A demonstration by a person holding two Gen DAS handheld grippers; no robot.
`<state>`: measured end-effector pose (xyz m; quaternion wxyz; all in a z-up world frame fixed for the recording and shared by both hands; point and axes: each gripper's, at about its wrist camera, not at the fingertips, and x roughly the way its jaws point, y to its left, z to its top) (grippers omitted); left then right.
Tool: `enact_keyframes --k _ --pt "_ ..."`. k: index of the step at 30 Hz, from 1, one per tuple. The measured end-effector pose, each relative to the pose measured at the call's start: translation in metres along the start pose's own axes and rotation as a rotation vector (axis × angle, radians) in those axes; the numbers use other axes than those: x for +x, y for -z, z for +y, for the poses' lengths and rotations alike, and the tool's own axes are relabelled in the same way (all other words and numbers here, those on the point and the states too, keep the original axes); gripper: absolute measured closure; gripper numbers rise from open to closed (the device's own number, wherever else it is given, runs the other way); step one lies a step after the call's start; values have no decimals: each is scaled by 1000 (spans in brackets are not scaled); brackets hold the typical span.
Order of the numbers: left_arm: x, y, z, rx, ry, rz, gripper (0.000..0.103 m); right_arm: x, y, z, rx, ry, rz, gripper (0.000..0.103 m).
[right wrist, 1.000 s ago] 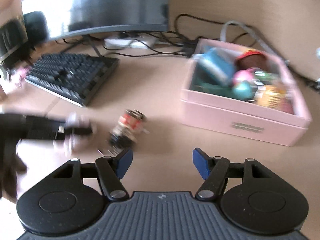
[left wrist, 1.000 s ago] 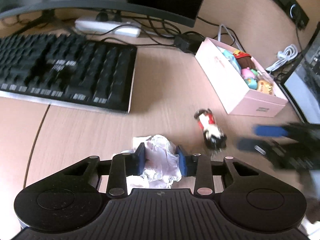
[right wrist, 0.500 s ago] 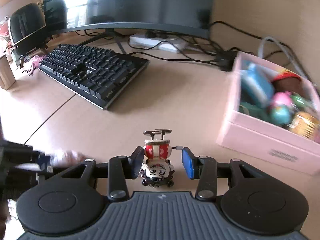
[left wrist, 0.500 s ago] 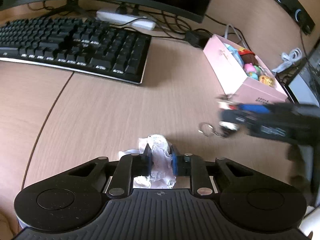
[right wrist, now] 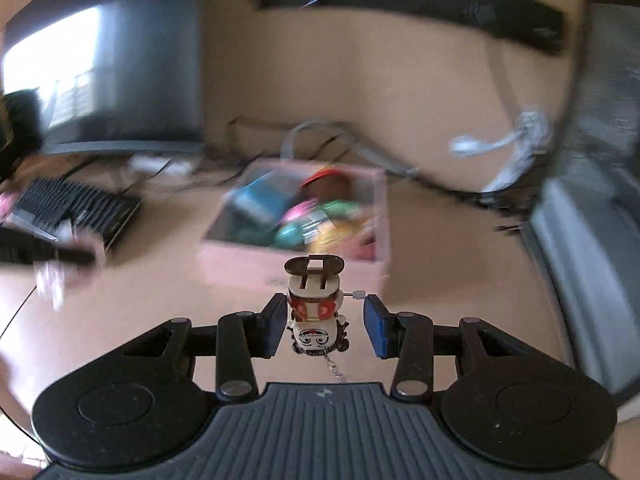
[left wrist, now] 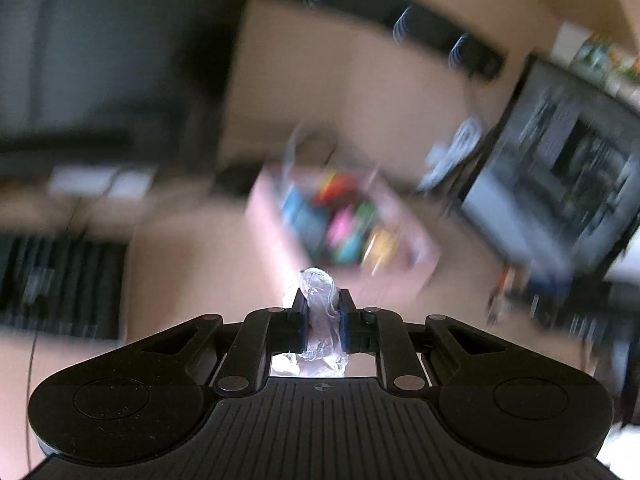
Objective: Organize objects
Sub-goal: 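Carry the tissue and figurine over the pink box and open both tools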
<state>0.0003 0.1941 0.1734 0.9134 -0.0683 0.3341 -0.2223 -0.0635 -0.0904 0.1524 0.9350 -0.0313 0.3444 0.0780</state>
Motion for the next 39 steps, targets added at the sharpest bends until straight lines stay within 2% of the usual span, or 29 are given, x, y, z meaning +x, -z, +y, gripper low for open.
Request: enact_keyframes --k 3,4,6,8,12,15,17,19,20,22,23,24,25,26,27,28,29,31,33,34,37,39 --pt "23 -42 -26 26 10 -91 80 -5 -3 -22 73 5 -7 61" --pt "37 -51 -31 32 12 -102 75 -6 -2 -27 87 11 -11 61" --pt "67 -63 -37 28 8 -87 74 -8 0 -33 102 24 -18 61" --pt "90 -62 -38 1 7 -113 72 -6 1 -37 112 37 -12 61" --pt "117 -46 -28 -83 7 -101 72 0 4 -43 108 51 6 61" --pt "127 -31 -17 -220 16 -45 72 7 2 -50 103 17 7 61" --pt "135 -31 -13 -251 45 -17 71 19 -6 -53 115 -38 25 61" --pt "141 -35 -17 -206 24 12 71 36 -19 -50 113 -70 39 61" --pt "140 -36 -21 -171 3 1 71 41 -26 -47 107 -81 36 61" --pt "138 -39 -37 -39 -57 -33 71 48 -40 -40 84 -107 7 61" --pt "134 -41 -39 -36 -43 -59 71 49 -47 -37 66 -113 -13 61" --pt "128 -39 -37 -27 -28 -140 67 51 -51 -34 52 -115 -29 61" --pt "133 -33 -40 53 -123 -189 69 52 -55 -32 40 -120 -46 61" --pt "151 -31 -41 91 -207 -103 68 53 -58 -31 31 -123 -59 61" --pt "166 -30 -32 31 -160 -11 69 55 -60 -31 34 -115 -55 61" --pt "172 -27 -24 -64 -75 8 69 57 -61 -32 41 -111 -44 61" --pt "172 -25 -22 -108 -32 -15 69 55 -59 -32 39 -116 -43 61" --pt "174 -20 -27 -81 -13 -52 69 50 -55 -34 13 -106 -68 61" --pt "183 -18 -30 -46 -20 -2 69 52 -51 -39 23 -84 -55 61" --pt "180 -18 -26 -76 -17 -16 69 55 -50 -42 37 -79 -39 61" --pt "141 -17 1 -300 0 -174 69 57 -46 -51 59 -67 -21 61" --pt "116 -14 15 -400 16 -205 69 58 -47 -54 73 -82 -23 61"
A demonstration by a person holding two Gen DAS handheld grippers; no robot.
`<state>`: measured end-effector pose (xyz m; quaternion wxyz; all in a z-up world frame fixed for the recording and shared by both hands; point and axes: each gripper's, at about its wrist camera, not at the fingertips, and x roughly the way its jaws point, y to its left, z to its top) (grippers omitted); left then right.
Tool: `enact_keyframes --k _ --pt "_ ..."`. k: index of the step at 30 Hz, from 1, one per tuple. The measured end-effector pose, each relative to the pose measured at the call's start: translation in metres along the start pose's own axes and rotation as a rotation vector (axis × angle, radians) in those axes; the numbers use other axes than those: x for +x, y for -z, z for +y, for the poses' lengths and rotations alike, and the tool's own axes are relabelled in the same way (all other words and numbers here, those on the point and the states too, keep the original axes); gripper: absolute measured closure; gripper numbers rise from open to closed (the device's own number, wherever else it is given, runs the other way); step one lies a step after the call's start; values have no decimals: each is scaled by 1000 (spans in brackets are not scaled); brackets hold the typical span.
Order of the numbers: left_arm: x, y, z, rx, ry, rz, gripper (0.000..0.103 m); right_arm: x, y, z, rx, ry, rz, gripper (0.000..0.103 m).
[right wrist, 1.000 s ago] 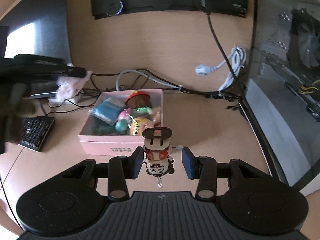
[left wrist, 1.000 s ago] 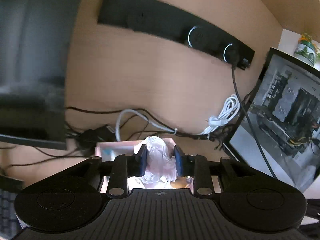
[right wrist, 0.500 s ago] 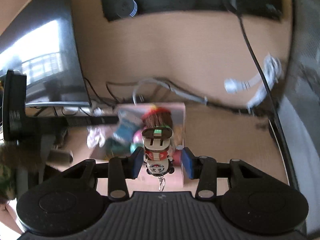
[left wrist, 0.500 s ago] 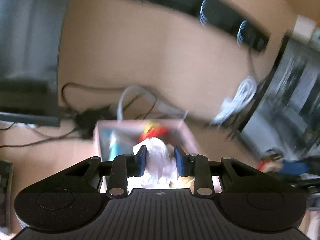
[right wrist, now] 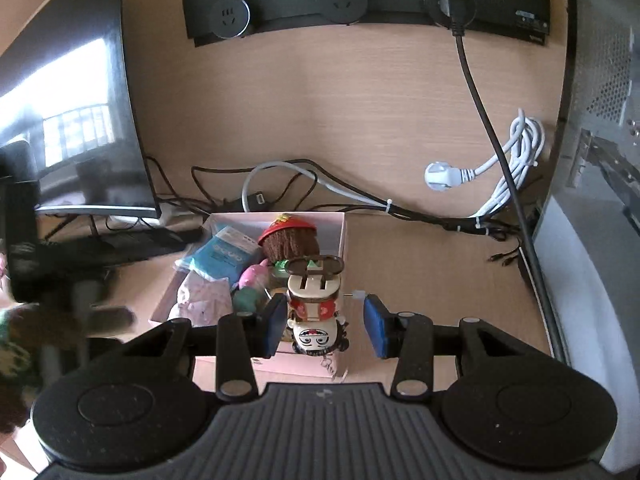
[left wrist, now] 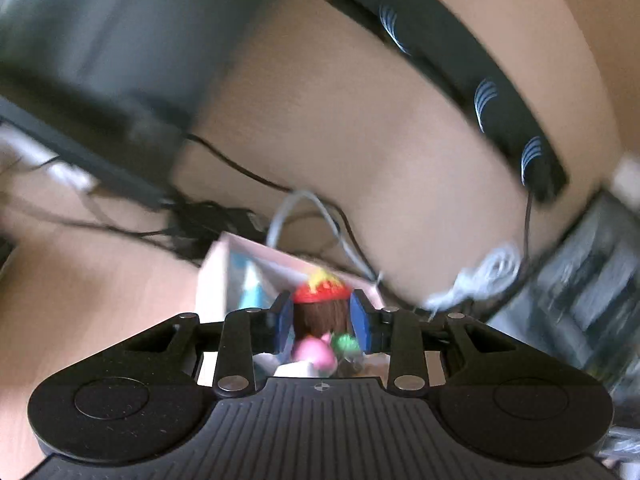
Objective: Organize objects
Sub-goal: 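Carry the tissue and figurine over the pink box and open both tools, then withdraw both open tools from the pink box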
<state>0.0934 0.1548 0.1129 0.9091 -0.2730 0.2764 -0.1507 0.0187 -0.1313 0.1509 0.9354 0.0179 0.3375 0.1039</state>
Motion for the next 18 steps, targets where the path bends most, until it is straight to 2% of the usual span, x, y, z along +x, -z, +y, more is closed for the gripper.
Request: enact_keyframes --k 2,5,8,9,10,13,15,18 --pt "-22 -1 8 1 -38 9 69 3 -7 2 13 -37 -6 61" --pt "-51 9 19 43 -126 45 69 17 -26 11 49 -145 -10 61" --pt "-82 30 42 -22 -168 60 69 54 -40 29 89 -259 19 60" --pt "-90 38 51 -47 -184 72 69 74 -42 34 111 -291 71 46" --pt "-99 47 60 -67 -205 90 69 95 -41 38 126 -314 131 40" --pt "-118 69 82 -88 -277 133 69 124 -33 40 147 -216 197 41" --pt "-122 81 96 -130 -302 161 69 114 -28 31 156 -226 177 41" --pt "-123 85 100 -173 -294 182 69 94 -22 21 100 -173 143 41"
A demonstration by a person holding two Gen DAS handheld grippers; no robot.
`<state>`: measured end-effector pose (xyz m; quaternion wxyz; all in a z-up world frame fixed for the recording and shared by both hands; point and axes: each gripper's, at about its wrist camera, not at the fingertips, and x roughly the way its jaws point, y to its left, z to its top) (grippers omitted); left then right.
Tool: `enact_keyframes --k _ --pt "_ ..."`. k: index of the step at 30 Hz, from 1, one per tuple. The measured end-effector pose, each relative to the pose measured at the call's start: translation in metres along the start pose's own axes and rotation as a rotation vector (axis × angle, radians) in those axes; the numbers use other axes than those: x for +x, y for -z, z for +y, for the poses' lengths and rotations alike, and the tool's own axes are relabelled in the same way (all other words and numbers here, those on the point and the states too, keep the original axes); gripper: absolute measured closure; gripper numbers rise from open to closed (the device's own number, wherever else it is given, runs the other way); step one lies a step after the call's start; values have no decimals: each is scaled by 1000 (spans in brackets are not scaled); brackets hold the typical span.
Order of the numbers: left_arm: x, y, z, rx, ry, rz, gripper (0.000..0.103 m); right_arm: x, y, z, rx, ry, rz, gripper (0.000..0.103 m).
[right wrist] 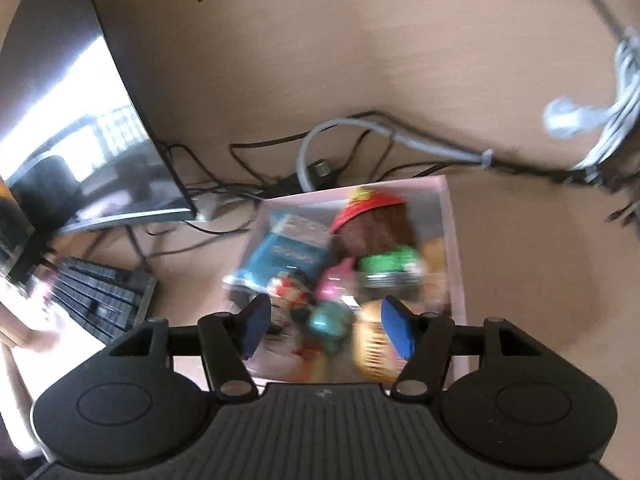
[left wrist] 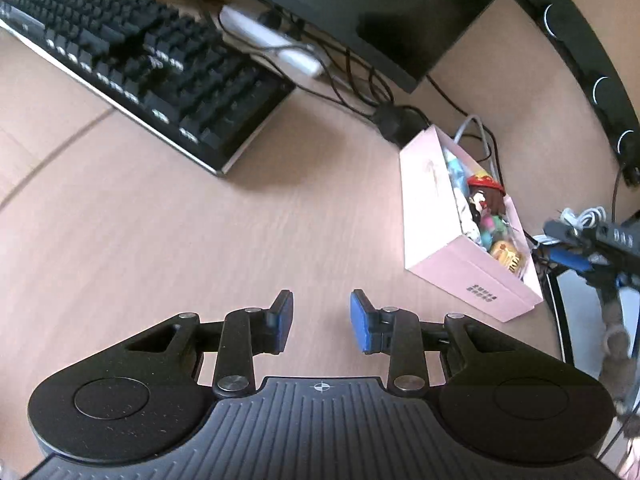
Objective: Organize objects
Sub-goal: 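Withdraw both open tools from the pink box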
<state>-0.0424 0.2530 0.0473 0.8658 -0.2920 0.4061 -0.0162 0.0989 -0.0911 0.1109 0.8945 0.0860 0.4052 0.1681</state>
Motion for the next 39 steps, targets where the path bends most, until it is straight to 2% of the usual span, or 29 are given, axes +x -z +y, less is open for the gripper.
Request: enact_keyframes --k 5,11,14,17,19,20,22,24,32,36,39 --pt "7 -20 -49 129 100 -9 69 -17 26 -2 -179 151 -49 41" --pt "38 -56 -100 233 122 -41 69 -16 64 -7 -323 286 -40 41" --pt "71 -66 -120 310 77 15 69 -4 76 -6 -359 326 -31 41" --pt "100 -67 -127 391 -59 66 68 11 82 -4 -368 377 -29 40" --pt "110 -68 -124 407 -105 52 48 18 84 -4 -349 380 -17 40" --pt "114 -69 -122 413 -119 41 42 22 84 -5 -339 381 -14 40" --pt "121 -72 -118 427 -153 23 16 28 83 -5 -317 386 -16 40" --pt "127 -74 -112 442 -182 14 2 32 81 -6 -292 391 -17 40" --pt "127 -85 -105 481 -211 -25 1 33 80 -6 -278 267 -12 40" --pt "123 -92 -98 485 -217 -33 1 38 85 6 -320 252 -23 37" --pt "102 -91 -96 472 -174 -88 2 35 91 11 -340 269 -37 35"
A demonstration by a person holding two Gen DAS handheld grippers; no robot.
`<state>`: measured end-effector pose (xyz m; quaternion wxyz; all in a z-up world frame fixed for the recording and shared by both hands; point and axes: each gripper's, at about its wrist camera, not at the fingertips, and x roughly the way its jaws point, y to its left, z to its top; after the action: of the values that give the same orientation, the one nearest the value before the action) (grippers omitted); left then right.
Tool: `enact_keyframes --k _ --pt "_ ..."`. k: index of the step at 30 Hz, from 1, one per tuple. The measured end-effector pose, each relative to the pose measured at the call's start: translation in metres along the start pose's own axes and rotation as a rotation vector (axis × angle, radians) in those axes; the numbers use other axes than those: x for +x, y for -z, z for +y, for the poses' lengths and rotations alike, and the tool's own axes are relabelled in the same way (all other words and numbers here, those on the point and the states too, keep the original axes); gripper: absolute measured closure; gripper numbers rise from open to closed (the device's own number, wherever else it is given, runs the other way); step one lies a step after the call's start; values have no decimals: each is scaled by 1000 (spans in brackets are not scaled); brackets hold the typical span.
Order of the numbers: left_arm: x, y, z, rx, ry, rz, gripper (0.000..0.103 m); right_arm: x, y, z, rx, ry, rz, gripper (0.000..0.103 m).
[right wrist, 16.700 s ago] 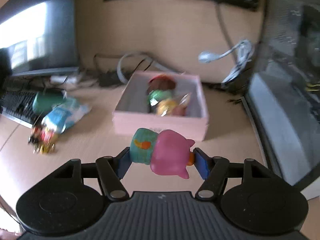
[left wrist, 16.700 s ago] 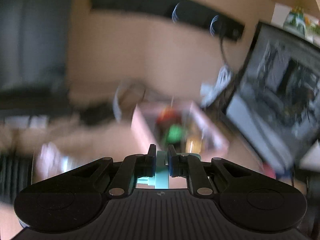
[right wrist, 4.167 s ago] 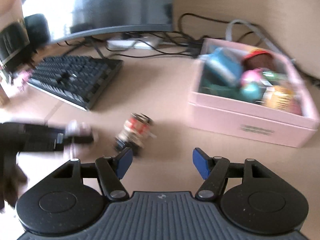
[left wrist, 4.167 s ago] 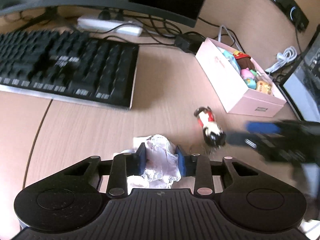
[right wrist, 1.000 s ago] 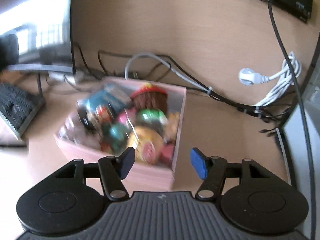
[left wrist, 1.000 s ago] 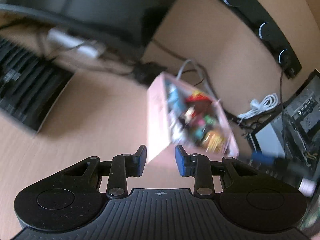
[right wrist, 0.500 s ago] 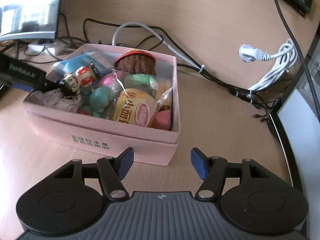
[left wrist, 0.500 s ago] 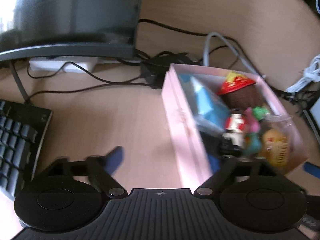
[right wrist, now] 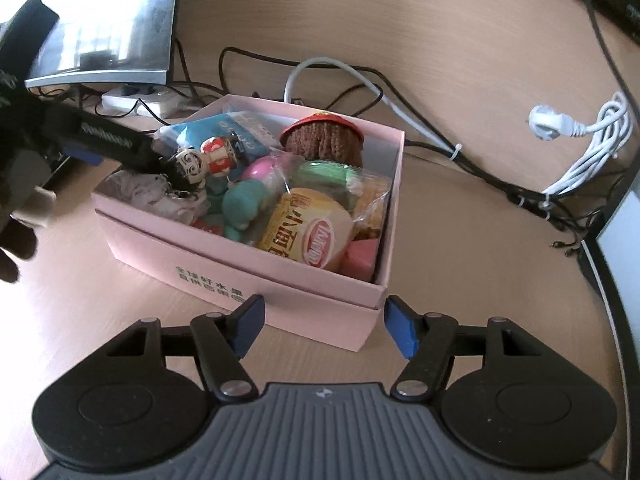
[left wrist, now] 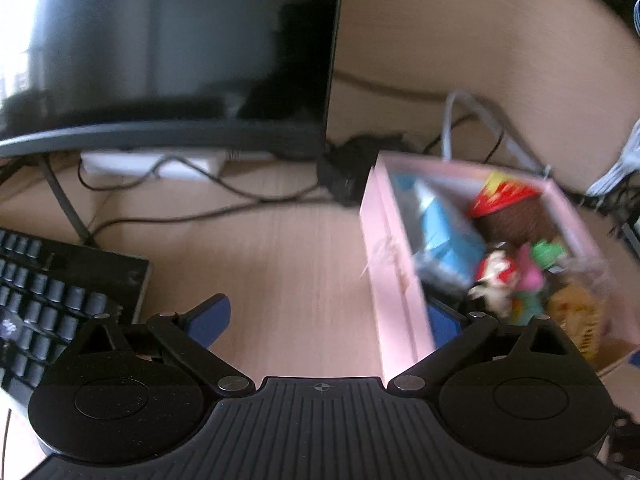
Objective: Organize objects
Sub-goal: 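Withdraw both open tools from the pink box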
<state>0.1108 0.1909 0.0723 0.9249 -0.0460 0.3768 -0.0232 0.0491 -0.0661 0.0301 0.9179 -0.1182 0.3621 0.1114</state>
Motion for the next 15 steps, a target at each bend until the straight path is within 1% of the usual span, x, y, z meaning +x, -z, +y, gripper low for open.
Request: enact_keyframes --k 2,3,5,7,8,10,12,14,15 --pt "-24 2 3 -32 13 -62 2 -5 4 -3 15 8 2 32" --pt "-36 5 3 -48 23 -84 2 -7 5 -6 29 8 8 29" --pt "-61 14 4 -64 61 -105 2 -14 12 -13 66 11 24 23" --pt "-77 33 0 -56 93 -79 2 -21 22 -19 126 13 50 13" --pt "-82 45 -3 -51 109 -57 2 -24 28 -21 158 14 63 11" --pt "-85 72 -12 -38 125 -6 2 -27 40 -23 218 20 85 1" --pt "-82 95 -21 -27 107 44 2 -26 53 -22 269 55 109 0" --pt "-72 112 -28 -13 67 82 2 -21 63 -18 291 66 157 0" --pt "-68 120 -30 -5 45 81 2 -23 66 -16 292 79 139 0"
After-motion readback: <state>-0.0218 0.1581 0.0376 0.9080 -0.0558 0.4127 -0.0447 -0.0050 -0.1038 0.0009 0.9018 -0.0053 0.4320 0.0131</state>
